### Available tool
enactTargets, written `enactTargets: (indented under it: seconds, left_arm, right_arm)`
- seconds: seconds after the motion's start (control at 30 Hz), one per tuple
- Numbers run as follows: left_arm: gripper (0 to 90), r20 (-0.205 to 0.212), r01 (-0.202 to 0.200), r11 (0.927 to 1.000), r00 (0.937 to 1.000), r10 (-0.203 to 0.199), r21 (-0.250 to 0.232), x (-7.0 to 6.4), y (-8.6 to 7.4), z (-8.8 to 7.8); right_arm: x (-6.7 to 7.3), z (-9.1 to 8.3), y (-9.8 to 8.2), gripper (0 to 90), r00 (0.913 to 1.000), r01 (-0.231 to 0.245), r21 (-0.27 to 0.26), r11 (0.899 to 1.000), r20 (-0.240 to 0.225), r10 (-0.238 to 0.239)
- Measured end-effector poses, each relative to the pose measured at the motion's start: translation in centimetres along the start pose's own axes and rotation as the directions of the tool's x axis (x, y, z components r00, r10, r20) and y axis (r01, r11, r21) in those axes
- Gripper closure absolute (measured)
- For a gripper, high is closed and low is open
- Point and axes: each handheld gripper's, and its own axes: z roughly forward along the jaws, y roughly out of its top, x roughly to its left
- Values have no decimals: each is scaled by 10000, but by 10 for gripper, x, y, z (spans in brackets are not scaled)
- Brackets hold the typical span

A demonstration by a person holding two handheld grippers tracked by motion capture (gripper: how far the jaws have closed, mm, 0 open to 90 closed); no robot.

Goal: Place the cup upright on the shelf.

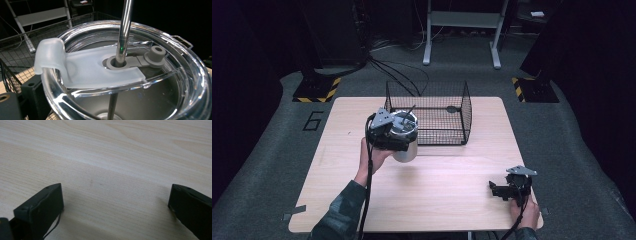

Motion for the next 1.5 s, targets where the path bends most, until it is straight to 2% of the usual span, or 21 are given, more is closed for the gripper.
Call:
enactTargets:
  seconds: [0.27,0.3,0.47,0.8,1.5]
  left_arm:
    - [33,16,-23,10000,10000,23,-73,3,13,5]
    - [33,52,112,9999,9999,-111,-122,3,14,5]
    - [34,52,12,9998,10000,-12,-180,6,21,8]
    - [33,76,166,9995,9998,-164,-254,12,33,12]
    - [34,-168,246,9982,9995,-256,-543,29,62,26]
  right_arm:
    - [0,0,0,0,10000,6,-5,10000,0,-6]
    - [0,0,0,0,10000,0,-1,10000,1,0]
    - [0,0,0,0,10000,5,-2,10000,1,-5]
    - [0,0,0,0,10000,3,-5,10000,1,-3]
    - [0,0,0,0,10000,4,-1,10000,-3,-4]
